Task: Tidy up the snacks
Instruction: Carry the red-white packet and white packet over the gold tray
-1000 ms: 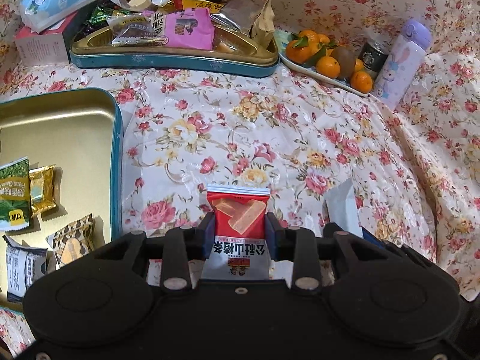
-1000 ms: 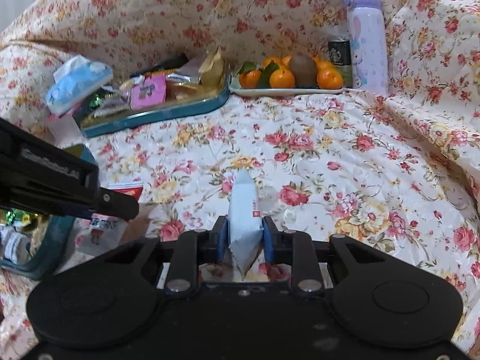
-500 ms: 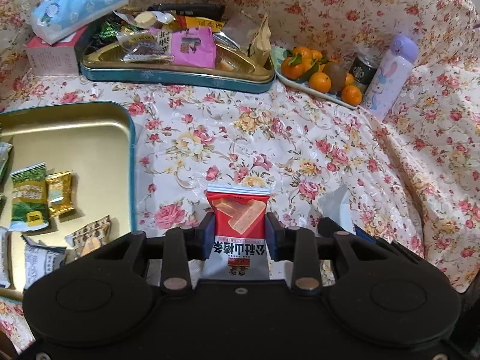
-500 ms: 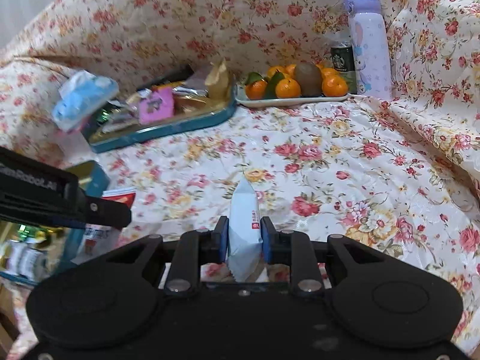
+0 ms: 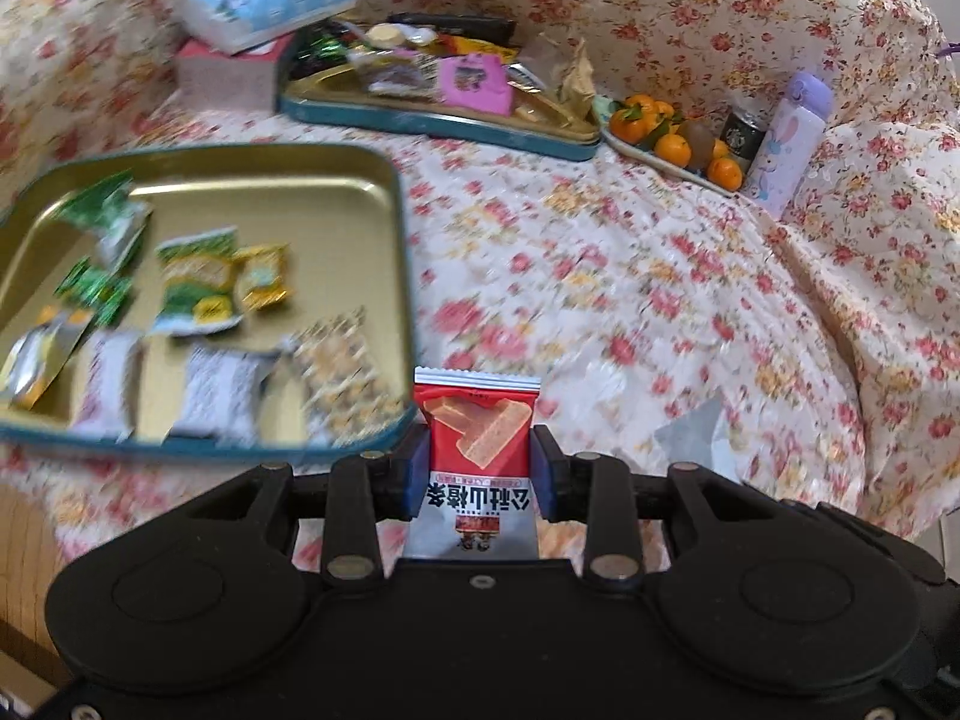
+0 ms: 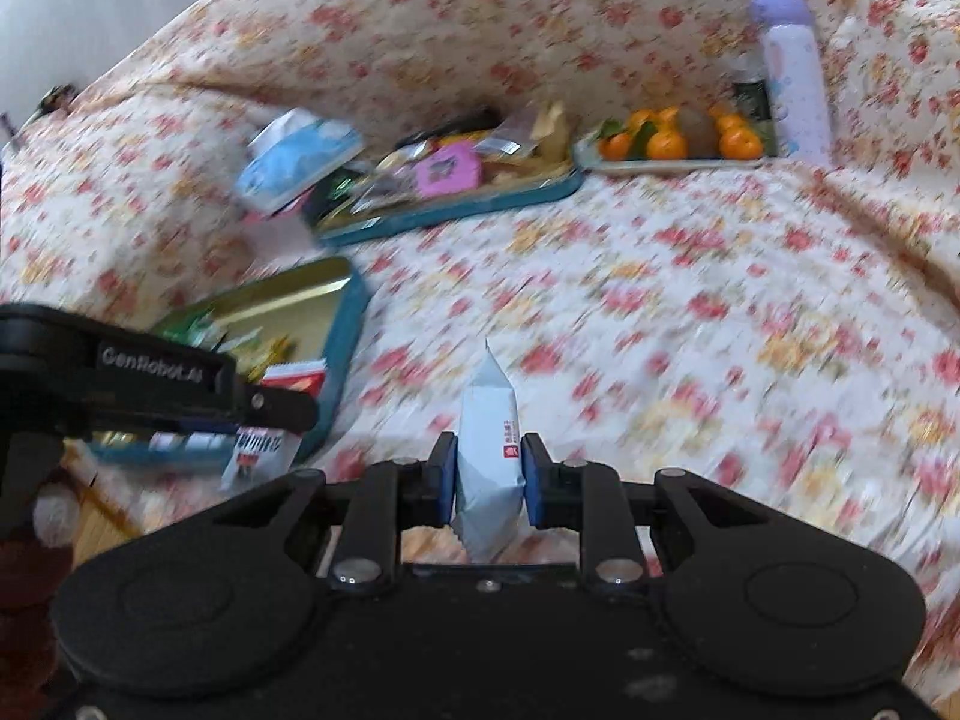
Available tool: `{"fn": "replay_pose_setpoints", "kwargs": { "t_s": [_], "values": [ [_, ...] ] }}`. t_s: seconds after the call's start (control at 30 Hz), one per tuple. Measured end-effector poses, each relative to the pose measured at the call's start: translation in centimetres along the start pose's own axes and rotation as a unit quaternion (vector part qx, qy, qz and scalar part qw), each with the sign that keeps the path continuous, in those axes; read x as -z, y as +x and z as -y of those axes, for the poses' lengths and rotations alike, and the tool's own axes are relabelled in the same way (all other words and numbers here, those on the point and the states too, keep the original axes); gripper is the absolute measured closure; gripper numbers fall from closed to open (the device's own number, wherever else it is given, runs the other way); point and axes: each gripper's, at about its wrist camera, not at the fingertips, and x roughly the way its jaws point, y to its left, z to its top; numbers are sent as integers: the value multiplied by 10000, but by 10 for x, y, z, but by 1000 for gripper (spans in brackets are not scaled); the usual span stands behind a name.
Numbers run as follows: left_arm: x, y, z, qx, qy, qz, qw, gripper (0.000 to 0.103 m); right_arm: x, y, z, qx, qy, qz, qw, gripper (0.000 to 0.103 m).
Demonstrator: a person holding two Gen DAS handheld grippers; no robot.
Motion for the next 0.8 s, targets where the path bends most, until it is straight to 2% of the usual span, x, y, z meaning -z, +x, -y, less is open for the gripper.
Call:
{"fn": "replay_pose_setpoints", "kwargs": {
  "t_s": [0.33,0.47,0.6,0.8],
  "values": [
    [43,-17,-36,-135,-380,-62,9992,60,47,-6,-55,-481,-441,-550,9964,79],
    [50,-26,-52,-264,-569,10,9980,60,54,-1,-72,-682,-584,-748,9931,79],
    [41,-40,-75,-426,-696,246,9964,60,48,5,-91,-866,-819,-767,9899,79],
    [0,-57,-116,-910,-902,794,9886,60,14,19,-118,-1109,-1007,-546,9872,79]
  ]
}}
